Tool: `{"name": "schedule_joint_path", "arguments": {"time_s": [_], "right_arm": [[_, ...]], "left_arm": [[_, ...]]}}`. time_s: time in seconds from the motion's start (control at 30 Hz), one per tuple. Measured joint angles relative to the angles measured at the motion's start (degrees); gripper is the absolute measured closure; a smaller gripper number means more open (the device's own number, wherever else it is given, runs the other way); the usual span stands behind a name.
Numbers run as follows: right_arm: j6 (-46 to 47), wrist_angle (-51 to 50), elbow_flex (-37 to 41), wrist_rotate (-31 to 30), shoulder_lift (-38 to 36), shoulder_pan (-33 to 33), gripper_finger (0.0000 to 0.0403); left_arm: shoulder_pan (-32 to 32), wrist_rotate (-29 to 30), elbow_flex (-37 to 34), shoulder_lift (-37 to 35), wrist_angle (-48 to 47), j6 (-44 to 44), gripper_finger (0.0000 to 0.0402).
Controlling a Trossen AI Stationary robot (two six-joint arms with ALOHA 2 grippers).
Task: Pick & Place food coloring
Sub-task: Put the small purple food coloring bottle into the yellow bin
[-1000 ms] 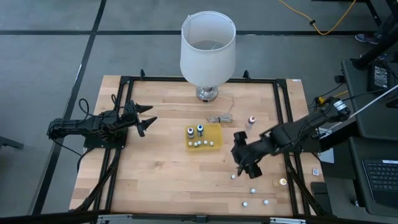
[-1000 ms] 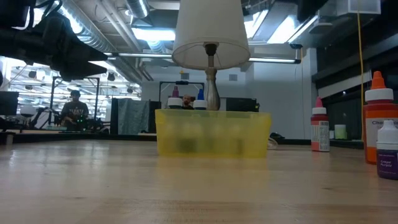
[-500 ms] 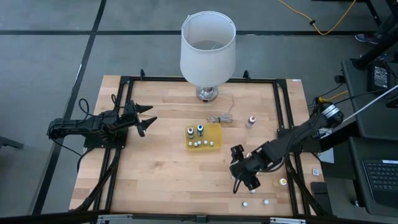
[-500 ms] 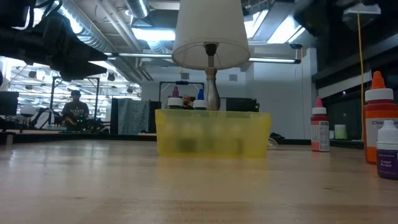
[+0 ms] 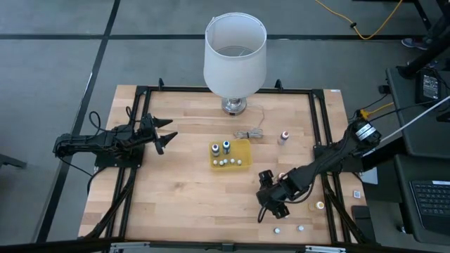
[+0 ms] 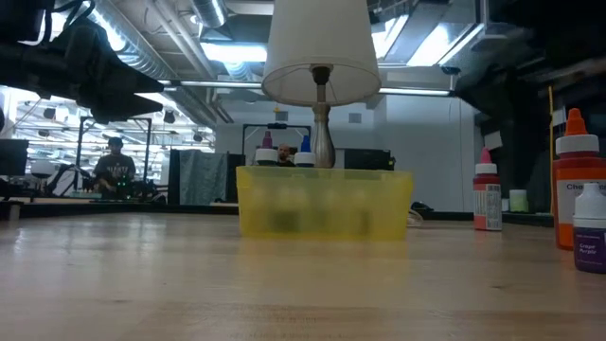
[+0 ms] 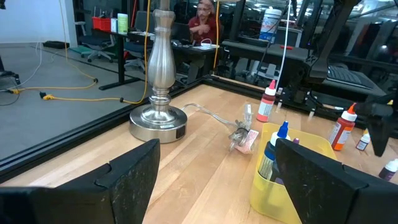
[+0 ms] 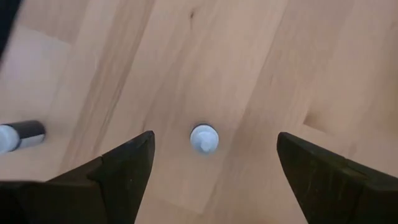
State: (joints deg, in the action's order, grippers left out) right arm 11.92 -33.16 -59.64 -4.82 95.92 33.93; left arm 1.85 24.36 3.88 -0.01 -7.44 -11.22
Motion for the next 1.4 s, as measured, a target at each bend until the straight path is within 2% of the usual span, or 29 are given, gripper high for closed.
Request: {"name": "schedule_joint_path", "arguments": {"time_s": [0.43,0.57,1.4], "right_arm": [[-0.1,2.1,0.0,0.5,3.6,0.5,0.0066],[-0.2,2.1,0.0,0.5,3.6,0.5,0.0080],[-0.2,1.7,0.0,0.6,3.5,0.6,0.0306]], "left_arm": [[0.0,0.0,0.0,0.0,0.0,0.0,0.0089],[0.0,0.0,0.0,0.0,0.0,0.0,0.0090],[0.0,0.0,0.0,0.0,0.0,0.0,0.0089]]}}
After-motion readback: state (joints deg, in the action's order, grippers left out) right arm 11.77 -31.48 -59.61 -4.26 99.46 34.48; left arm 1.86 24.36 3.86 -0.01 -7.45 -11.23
